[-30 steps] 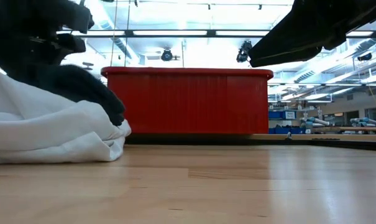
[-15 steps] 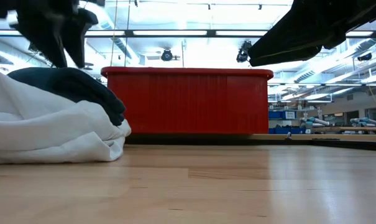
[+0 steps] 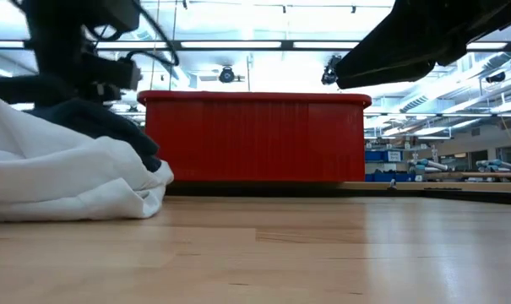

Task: Fold laundry
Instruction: Stack the folded dark blue underwear on top of the folded blue underwear, then fold the black shirt

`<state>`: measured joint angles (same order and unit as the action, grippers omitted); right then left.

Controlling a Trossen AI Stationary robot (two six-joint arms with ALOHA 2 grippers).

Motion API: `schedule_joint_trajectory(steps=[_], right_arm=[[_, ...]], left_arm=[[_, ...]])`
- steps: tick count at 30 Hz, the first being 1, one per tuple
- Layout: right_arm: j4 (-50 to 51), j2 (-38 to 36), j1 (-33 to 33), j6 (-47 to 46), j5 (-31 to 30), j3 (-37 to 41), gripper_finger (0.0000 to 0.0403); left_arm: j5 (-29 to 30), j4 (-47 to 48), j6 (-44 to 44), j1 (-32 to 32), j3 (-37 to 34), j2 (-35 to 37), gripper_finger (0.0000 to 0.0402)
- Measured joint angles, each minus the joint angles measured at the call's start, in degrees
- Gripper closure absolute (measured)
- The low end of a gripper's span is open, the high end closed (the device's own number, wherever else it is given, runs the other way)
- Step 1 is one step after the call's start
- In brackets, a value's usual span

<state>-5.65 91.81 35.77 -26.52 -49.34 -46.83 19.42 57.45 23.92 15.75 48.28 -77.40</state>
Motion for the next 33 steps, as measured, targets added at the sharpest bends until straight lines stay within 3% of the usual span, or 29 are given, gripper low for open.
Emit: schedule_joint_trajectory(steps=[3, 7, 12, 15, 18, 21, 25, 28, 31, 33], right_arm=[[-0.9, 0.0, 0.0, 0.9, -0.2, 0.0, 0.0164], [-2.09, 0.0, 0.0, 4.03, -0.25, 0.0, 0.0164], [-4.19, 0.0, -0.37, 4.04, 1.38, 0.0, 0.0164], [-5.44, 0.0, -1.54, 1.74, 1.41, 0.0, 0.0165], [-5.93, -0.28, -4.09, 0.78, 1.38, -0.02, 0.0173], [-5.75, -2.02, -8.73, 3.62, 5.16, -0.43, 0.0192], [-5.47, -4.71, -17.66, 10.87, 15.88, -2.33, 0.0219], [-5.43, -6.16, -25.87, 16.01, 27.1, -5.43, 0.0232], [-5.49, -6.45, -33.51, 21.17, 35.16, -10.14, 0.0235], [-5.25, -5.79, -38.34, 23.58, 40.29, -13.79, 0.0236]], left_arm=[[1.39, 4.61, -0.16, 0.89, 5.53, 1.18, 0.0191], [7.69, 5.74, -2.96, 2.62, 10.55, 2.6, 0.0192], [19.93, -4.21, -6.45, 3.02, 10.2, 3.18, 0.0192], [23.01, -20.66, -18.05, 4.25, 7.37, 3.78, 0.0192], [22.71, -38.05, -32.76, 5.46, 3.85, 5.71, 0.0193], [19.26, -46.81, -41.3, 3.39, -0.7, 10.45, 0.0203], [9.22, -57.68, -42.66, -3.51, -8.9, 19.92, 0.0216], [5.56, -64.81, -41.94, -8.36, -14.84, 25.23, 0.0223], [3.38, -69.38, -41.4, -12.62, -18.67, 27.25, 0.0227], [-1.52, -70.95, -41.27, -15.93, -20.52, 27.36, 0.023]])
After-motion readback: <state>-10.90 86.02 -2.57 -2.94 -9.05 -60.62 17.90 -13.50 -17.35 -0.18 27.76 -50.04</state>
